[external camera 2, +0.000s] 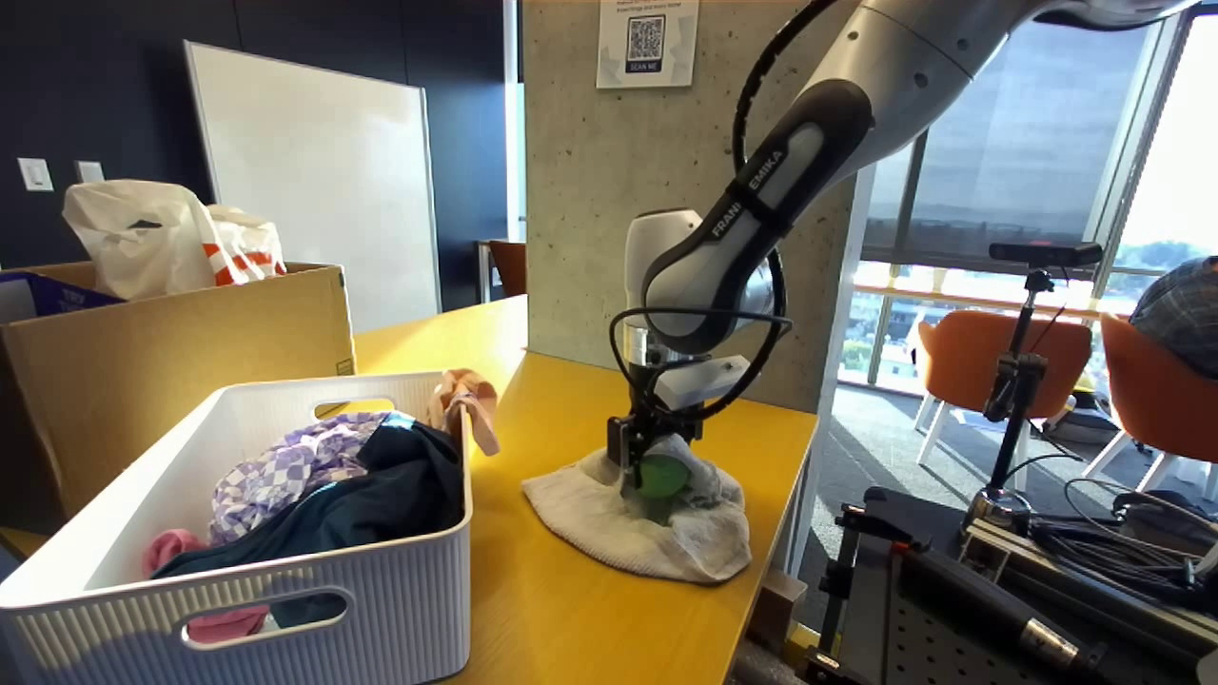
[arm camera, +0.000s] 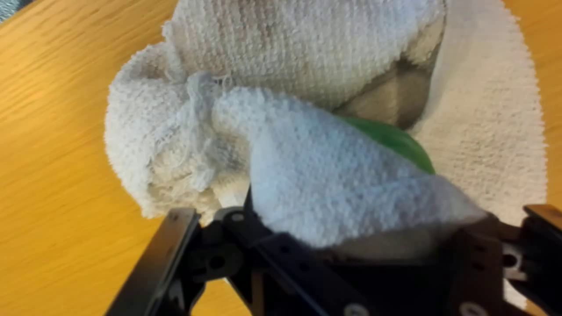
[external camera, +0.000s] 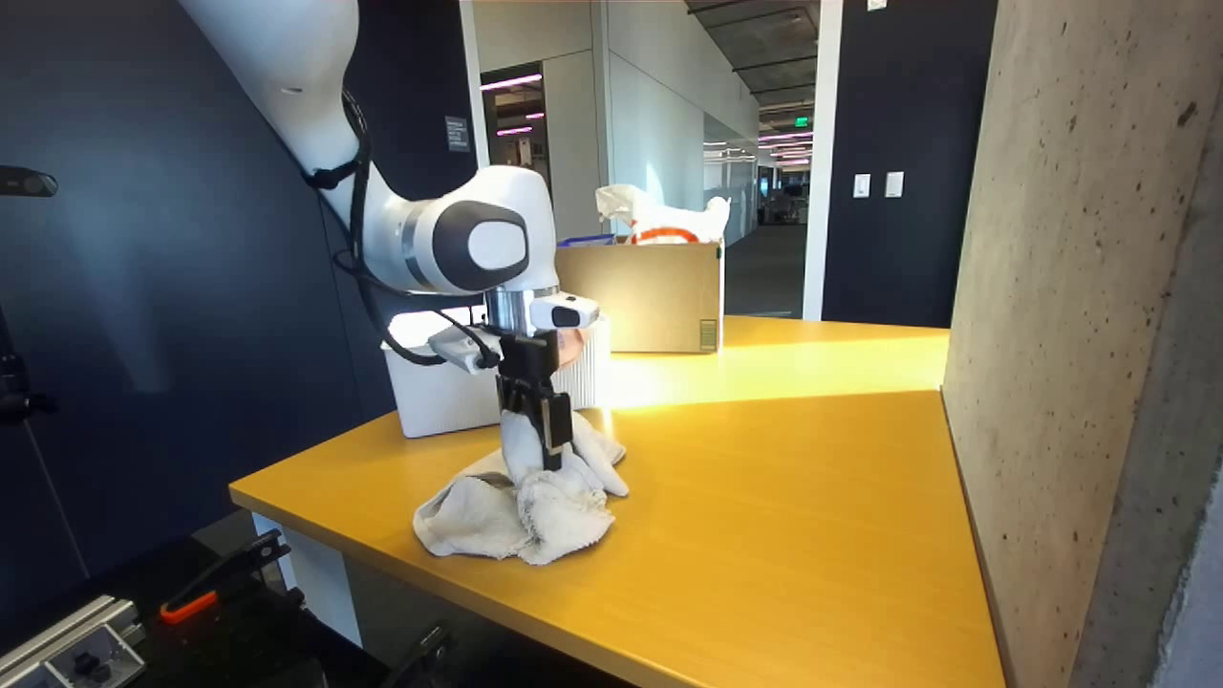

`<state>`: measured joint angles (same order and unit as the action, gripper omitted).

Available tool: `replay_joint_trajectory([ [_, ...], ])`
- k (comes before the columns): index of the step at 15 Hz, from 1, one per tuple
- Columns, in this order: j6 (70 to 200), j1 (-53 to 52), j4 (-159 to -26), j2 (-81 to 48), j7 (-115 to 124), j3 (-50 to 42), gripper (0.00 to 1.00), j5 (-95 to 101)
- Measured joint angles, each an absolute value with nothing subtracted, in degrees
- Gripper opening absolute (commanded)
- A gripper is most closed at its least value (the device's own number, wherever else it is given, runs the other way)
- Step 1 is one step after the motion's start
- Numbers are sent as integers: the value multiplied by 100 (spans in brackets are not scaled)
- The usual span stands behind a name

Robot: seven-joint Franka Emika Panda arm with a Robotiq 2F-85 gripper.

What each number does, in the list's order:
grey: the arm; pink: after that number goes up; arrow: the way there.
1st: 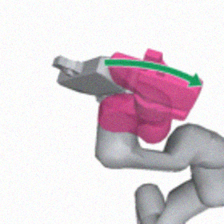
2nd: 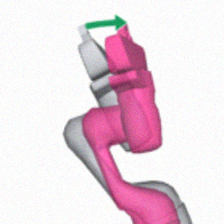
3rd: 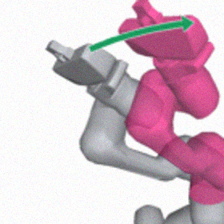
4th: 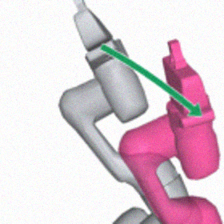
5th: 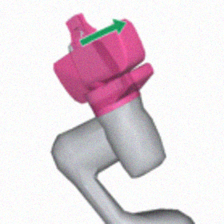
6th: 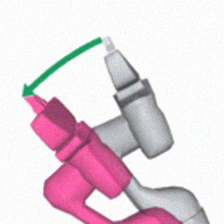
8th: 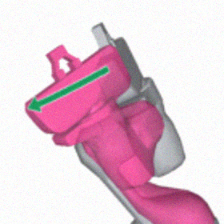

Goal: Put the apple on the towel and cover it, then put it in the basket

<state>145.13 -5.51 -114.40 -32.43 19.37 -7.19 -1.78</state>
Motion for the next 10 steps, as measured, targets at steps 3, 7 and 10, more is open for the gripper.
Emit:
replay_joint_trajectory([
  [3,13497,-915,-10811,-3177,2834,-1125,54,458],
  [7,12295,-1064,-9809,-3202,3699,-1250,54,1006],
  [10,11617,-1065,-9167,-3223,4123,-1250,54,1350],
])
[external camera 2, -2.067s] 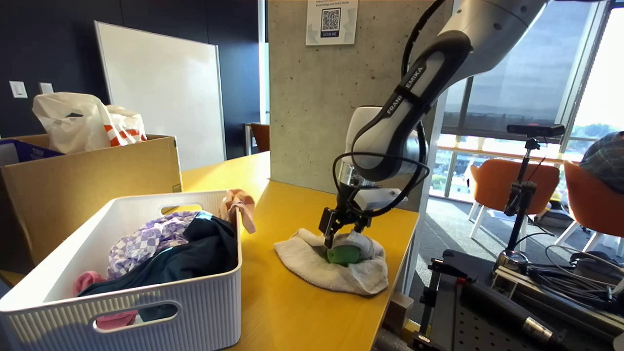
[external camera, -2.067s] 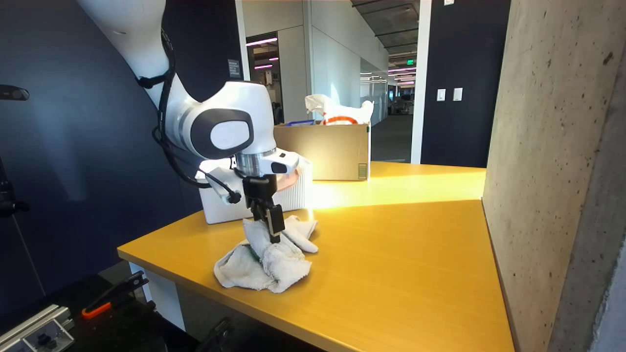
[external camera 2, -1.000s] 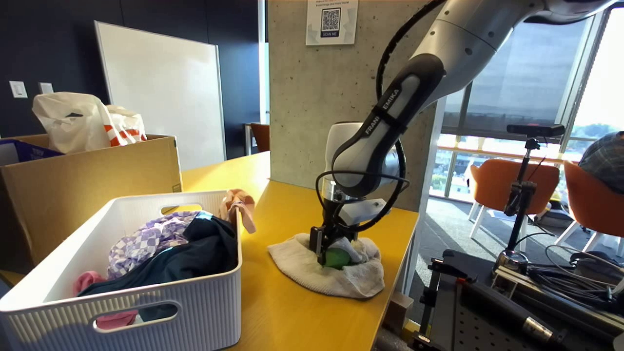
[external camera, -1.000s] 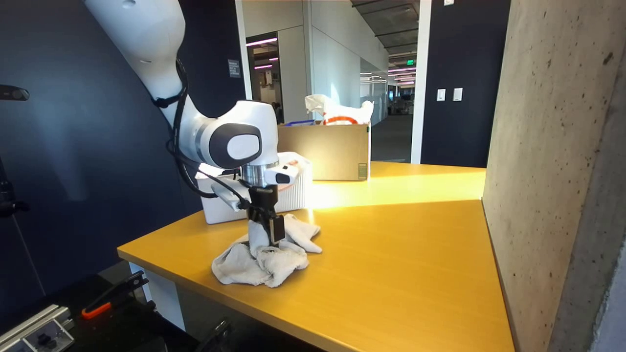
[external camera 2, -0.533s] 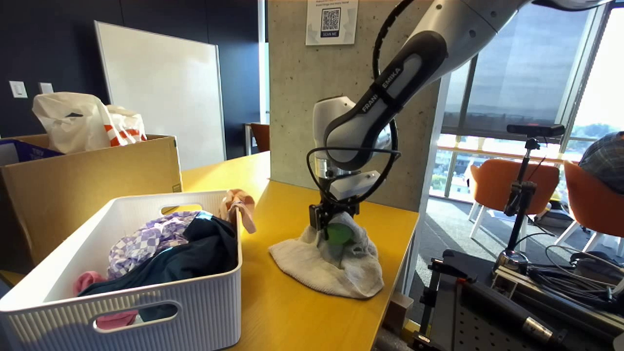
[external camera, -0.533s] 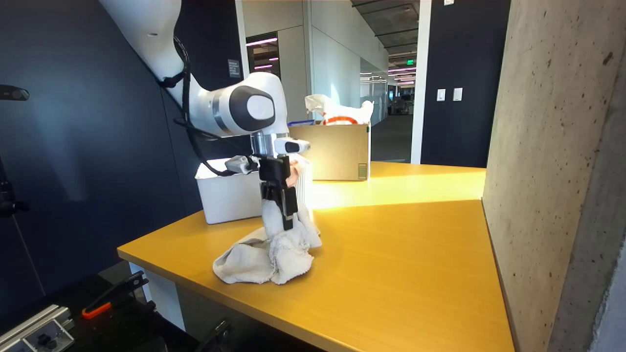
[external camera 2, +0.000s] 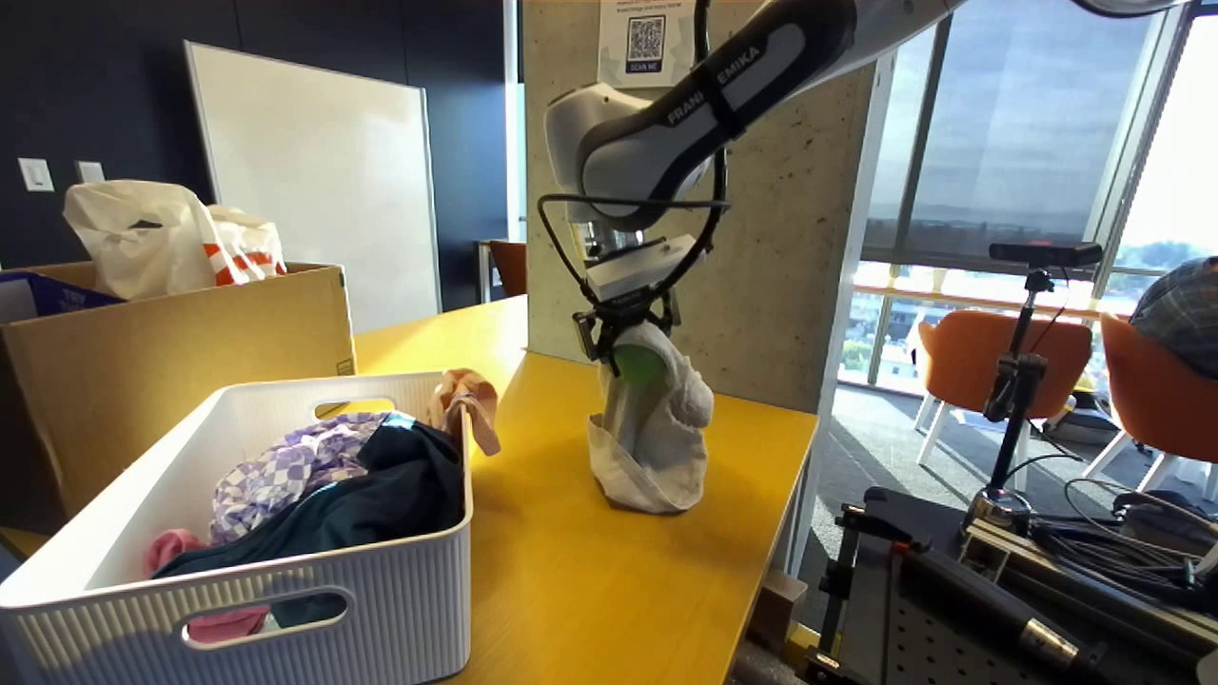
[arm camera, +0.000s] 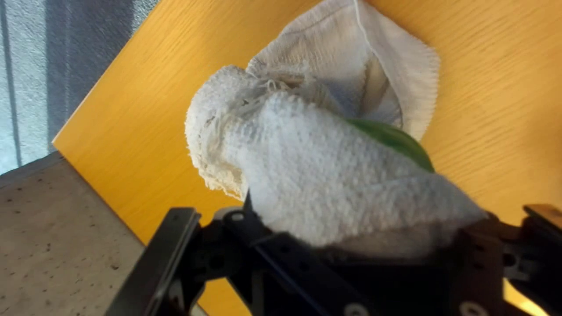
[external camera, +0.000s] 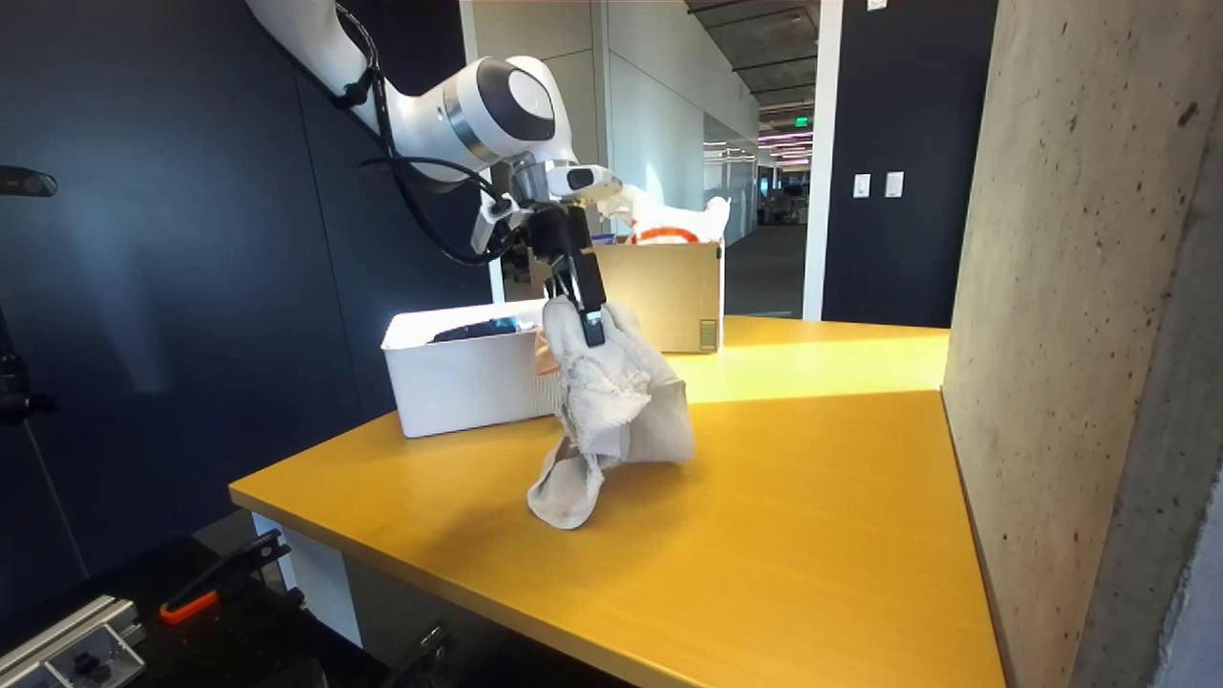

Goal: Put the apple on the towel and cover it, then put it in the basket

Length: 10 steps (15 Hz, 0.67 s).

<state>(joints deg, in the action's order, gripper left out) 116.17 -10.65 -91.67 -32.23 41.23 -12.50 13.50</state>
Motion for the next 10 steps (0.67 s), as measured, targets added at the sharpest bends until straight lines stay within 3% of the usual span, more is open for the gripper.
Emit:
replay_joint_trajectory([
  [10,10691,-1144,-7597,-3026,4792,-1001,54,1870],
])
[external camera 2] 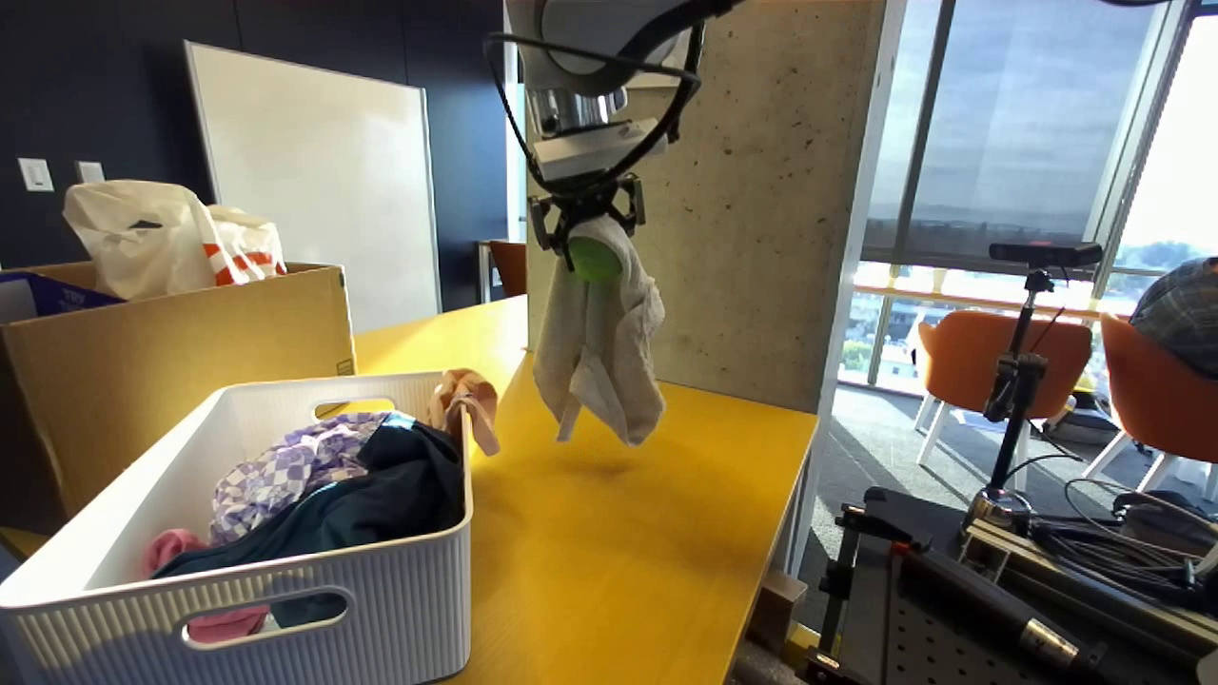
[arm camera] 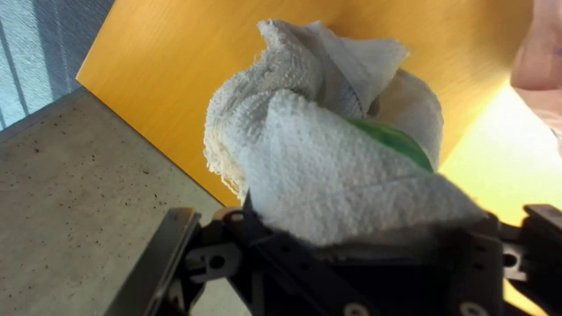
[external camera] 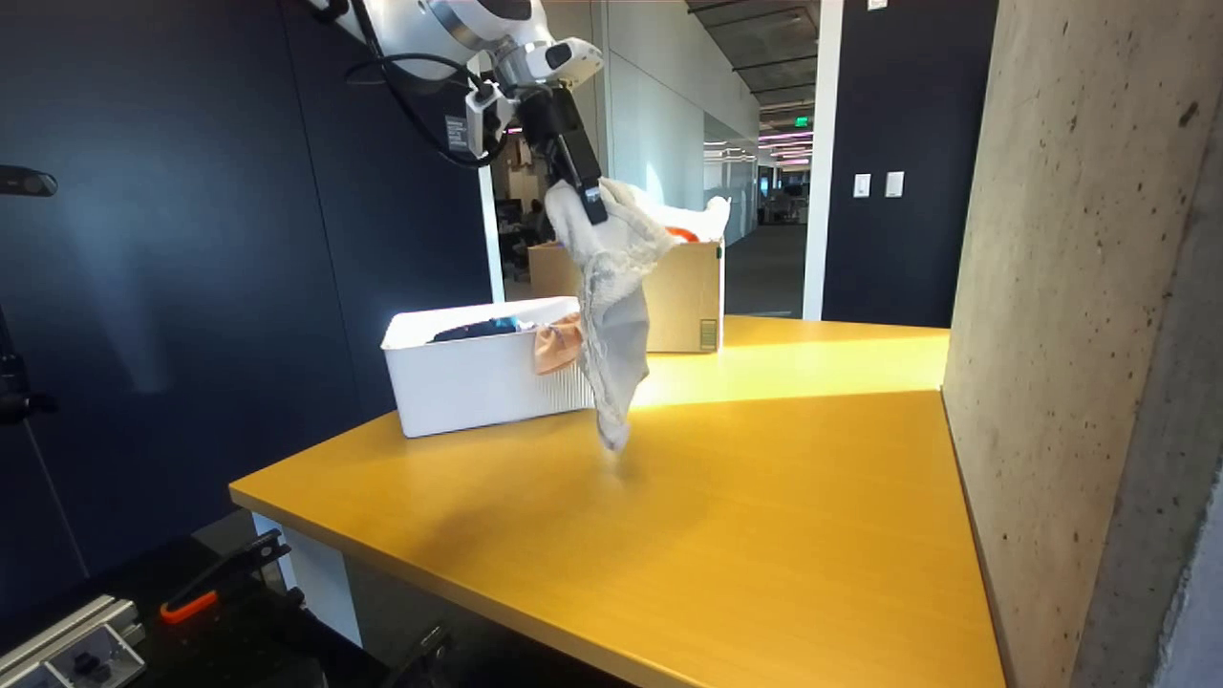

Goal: Put the apple on the towel and cover it, then put it in the basket

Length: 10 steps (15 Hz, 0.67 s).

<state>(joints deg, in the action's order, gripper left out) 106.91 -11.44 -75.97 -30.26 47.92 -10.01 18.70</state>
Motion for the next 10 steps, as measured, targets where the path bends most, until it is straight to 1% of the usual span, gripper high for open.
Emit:
replay_joint_trajectory([
  [6,10778,-1144,-6620,-3130,4817,-670,54,1773],
  [10,11276,-1259,-6243,-3356,4858,-498,54,1773],
])
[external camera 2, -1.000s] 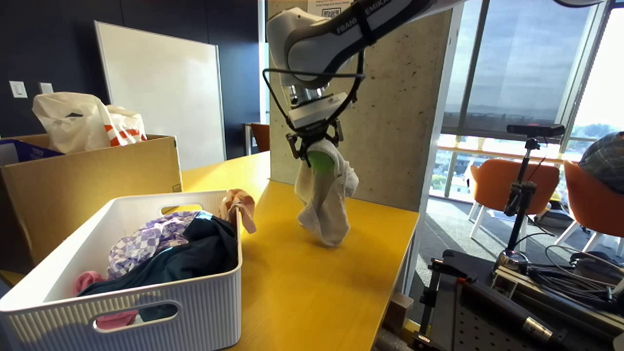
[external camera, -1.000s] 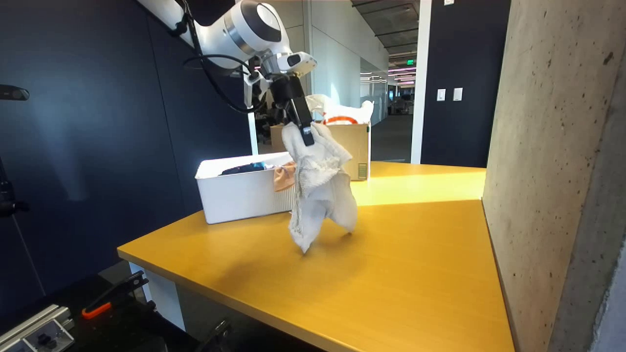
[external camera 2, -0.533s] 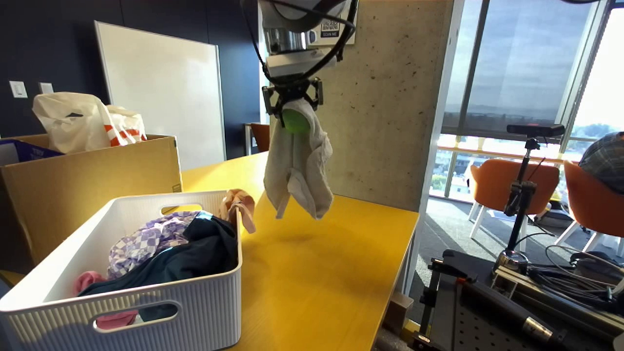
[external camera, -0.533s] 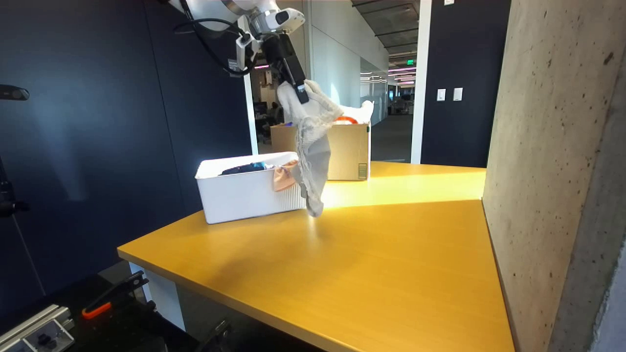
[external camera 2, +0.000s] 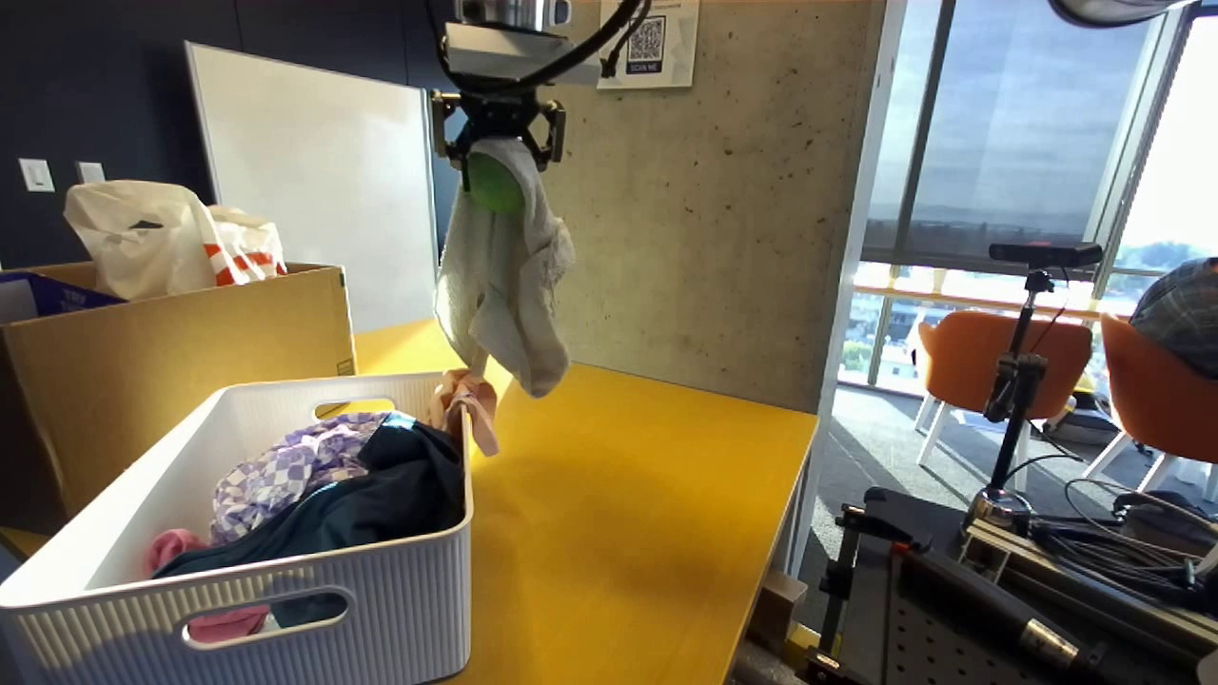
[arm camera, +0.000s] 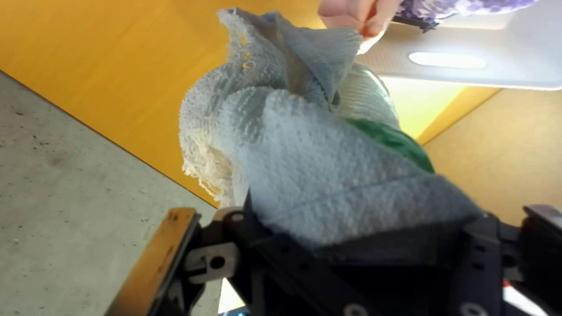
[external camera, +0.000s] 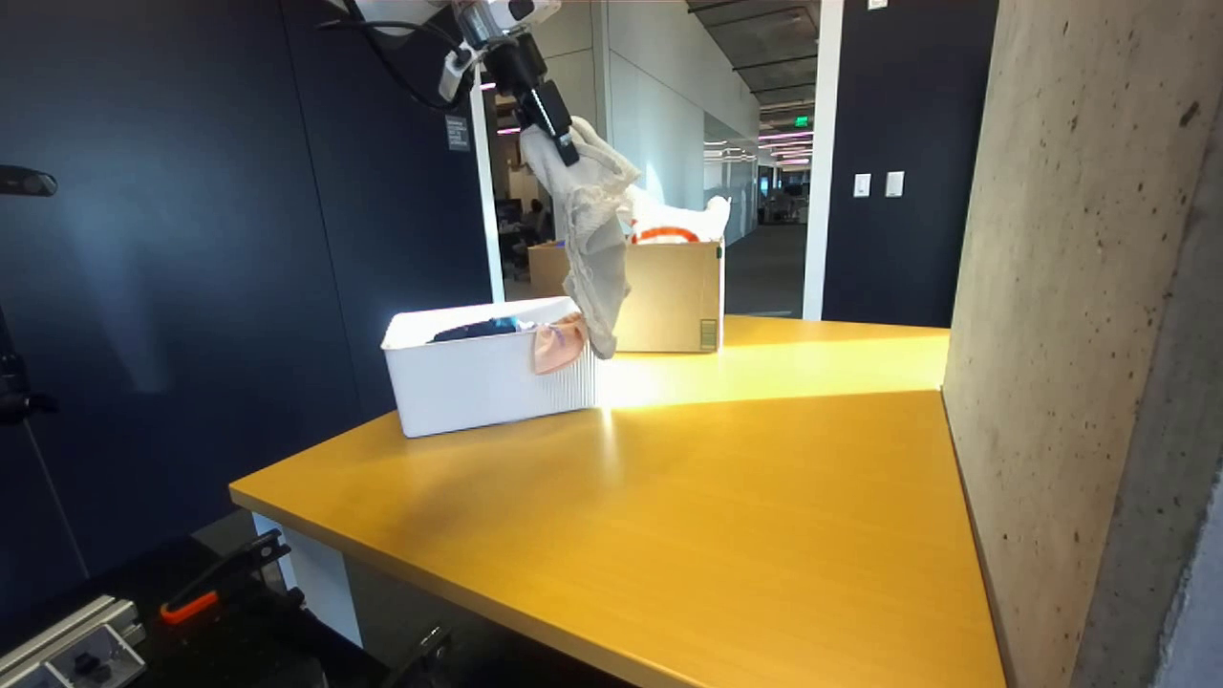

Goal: Put the apple on the towel and cover it, then put it in the basket

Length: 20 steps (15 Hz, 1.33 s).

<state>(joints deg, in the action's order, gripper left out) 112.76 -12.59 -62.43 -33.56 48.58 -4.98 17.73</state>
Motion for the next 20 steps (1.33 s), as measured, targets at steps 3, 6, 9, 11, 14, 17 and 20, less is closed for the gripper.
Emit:
replay_joint_trajectory([
  [3,11737,-1431,-6079,-3535,4867,-391,54,1778],
  [6,11933,-1621,-5741,-3813,4853,-298,54,1779],
  [9,12062,-1750,-5499,-4049,4670,-67,54,1745],
  [11,12169,-1762,-5441,-4168,4346,196,54,1581],
  [14,12186,-1802,-5332,-4336,3938,533,54,1410],
  [17,12186,-1854,-5221,-4458,3661,749,54,1343],
  [20,12185,-1799,-5089,-4583,3432,811,54,1226],
])
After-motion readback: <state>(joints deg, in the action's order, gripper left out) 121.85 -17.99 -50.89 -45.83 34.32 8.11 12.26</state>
